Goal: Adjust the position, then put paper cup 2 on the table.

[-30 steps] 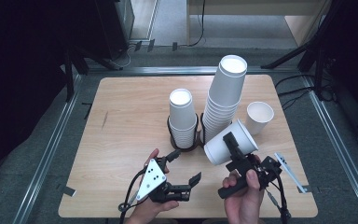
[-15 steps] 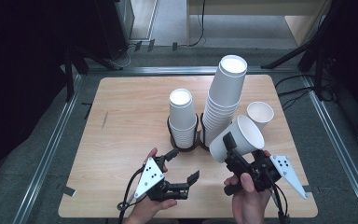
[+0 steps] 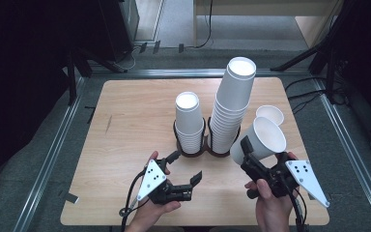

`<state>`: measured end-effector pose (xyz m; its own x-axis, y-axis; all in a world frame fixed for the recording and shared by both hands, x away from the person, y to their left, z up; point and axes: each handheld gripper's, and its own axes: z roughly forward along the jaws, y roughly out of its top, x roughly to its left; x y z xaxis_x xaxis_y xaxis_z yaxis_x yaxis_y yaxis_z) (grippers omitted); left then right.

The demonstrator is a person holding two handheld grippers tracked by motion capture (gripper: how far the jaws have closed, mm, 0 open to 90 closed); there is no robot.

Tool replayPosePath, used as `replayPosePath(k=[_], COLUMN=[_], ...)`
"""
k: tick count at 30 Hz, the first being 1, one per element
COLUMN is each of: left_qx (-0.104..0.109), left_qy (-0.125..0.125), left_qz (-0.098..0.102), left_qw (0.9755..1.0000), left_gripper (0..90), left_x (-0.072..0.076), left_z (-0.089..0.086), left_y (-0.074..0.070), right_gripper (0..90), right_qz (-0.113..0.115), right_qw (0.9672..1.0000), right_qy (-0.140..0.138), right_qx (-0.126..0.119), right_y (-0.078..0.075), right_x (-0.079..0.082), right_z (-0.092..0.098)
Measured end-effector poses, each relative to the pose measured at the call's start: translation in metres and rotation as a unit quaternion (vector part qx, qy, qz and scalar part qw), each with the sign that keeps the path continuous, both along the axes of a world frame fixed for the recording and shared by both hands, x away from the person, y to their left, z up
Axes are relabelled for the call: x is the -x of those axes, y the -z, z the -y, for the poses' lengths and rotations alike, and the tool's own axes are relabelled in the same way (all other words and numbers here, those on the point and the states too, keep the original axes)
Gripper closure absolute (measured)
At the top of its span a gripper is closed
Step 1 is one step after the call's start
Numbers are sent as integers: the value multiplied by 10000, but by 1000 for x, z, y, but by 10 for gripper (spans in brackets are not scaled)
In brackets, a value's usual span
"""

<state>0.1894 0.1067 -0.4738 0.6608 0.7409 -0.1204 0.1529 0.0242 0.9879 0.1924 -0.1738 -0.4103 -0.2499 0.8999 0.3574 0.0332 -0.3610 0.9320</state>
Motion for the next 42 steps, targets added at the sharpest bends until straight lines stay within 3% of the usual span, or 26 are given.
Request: replayPosePath(k=[3,5,8,11,15,22,26,28,34,42], left_qx=[-169,-118,-56,-141,-232,-172,-44,-78,-34,-42], left_qy=[-217,-205,-295,-433,-538,-810,-951,-1009,-1108,-1314], left_qz=[-32,-198,-387,-482,-628,-834,-876,-890,-854,-934], left_qw=[9996,9995,9988,9978,9963,9931,9916,9909,9902,9869], left_gripper=[131,130,123,106,100,97,97,97,97,97], left_x=[-1,-2,-2,-1,3,10,7,6,6,2], left_z=[-9,-19,-34,-47,-63,-94,-104,-107,-115,-125], left_y=[2,4,9,15,25,41,45,47,48,53], right_gripper=[133,133,133,133,134,135,135,135,134,134], right_qz=[25,71,119,108,238,475,379,338,329,284], right_qw=[9997,9989,9981,9973,9935,9897,9903,9911,9903,9881], right_qy=[45,78,127,202,286,317,328,347,469,470], right_qx=[254,465,596,700,1079,1310,1295,1242,1263,1435], right_y=[3,6,12,19,27,34,37,40,46,55], right_x=[-2,-4,-6,-9,-12,-17,-19,-21,-26,-32], right_z=[6,11,19,25,29,31,34,37,48,50])
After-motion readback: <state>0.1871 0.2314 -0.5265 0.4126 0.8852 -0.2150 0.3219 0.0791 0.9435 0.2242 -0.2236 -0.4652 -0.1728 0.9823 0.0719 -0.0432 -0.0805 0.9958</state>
